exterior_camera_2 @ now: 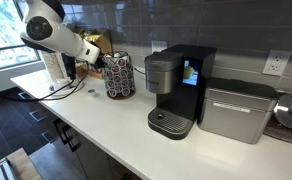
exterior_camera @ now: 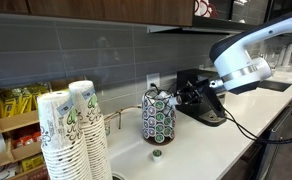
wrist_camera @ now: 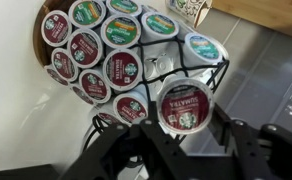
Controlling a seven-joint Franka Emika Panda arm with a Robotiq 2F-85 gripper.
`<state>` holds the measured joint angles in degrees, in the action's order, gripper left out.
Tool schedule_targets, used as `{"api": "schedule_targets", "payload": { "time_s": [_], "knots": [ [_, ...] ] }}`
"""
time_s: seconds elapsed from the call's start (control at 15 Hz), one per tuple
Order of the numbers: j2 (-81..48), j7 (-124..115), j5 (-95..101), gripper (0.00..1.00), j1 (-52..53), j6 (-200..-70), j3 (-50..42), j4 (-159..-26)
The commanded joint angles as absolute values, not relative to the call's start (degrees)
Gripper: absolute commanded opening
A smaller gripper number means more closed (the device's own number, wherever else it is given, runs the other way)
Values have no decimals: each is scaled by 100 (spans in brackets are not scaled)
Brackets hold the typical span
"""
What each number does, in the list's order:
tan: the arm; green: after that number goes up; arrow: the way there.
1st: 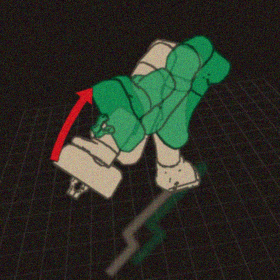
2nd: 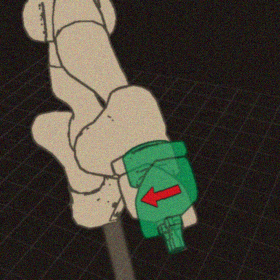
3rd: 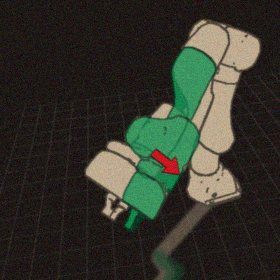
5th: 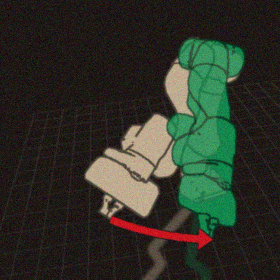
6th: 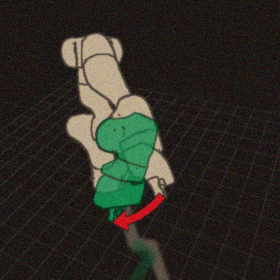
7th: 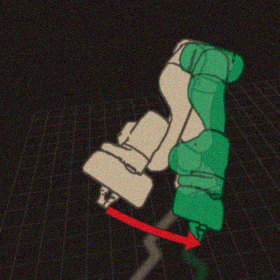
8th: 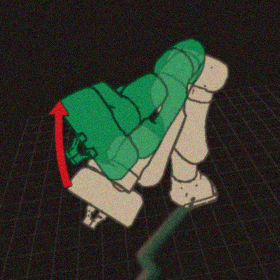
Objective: Put the right coffee pod in the rack
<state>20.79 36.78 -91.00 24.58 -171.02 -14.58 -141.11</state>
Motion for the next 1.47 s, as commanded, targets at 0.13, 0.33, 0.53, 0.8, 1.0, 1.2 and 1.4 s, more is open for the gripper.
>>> {"api": "schedule_targets", "payload": {
  "time_s": [0.13,0.33,0.53,0.8,1.0,1.2,1.4],
  "knots": [
    [1733,4588,-10186,27,2418,-17117,-1513,-13832],
    [1613,4938,-10595,27,2348,-17087,-1501,-13771],
    [1514,5252,-10996,27,2291,-17066,-1488,-13678],
    [1458,5649,-11569,27,2189,-16990,-1476,-13580],
    [1379,5812,-11853,27,2168,-16896,-1484,-13547],
    [1331,5819,-11944,27,2181,-16652,-1523,-13585],
    [1298,5798,-11910,27,2170,-16326,-1573,-13645]
  ]
}}
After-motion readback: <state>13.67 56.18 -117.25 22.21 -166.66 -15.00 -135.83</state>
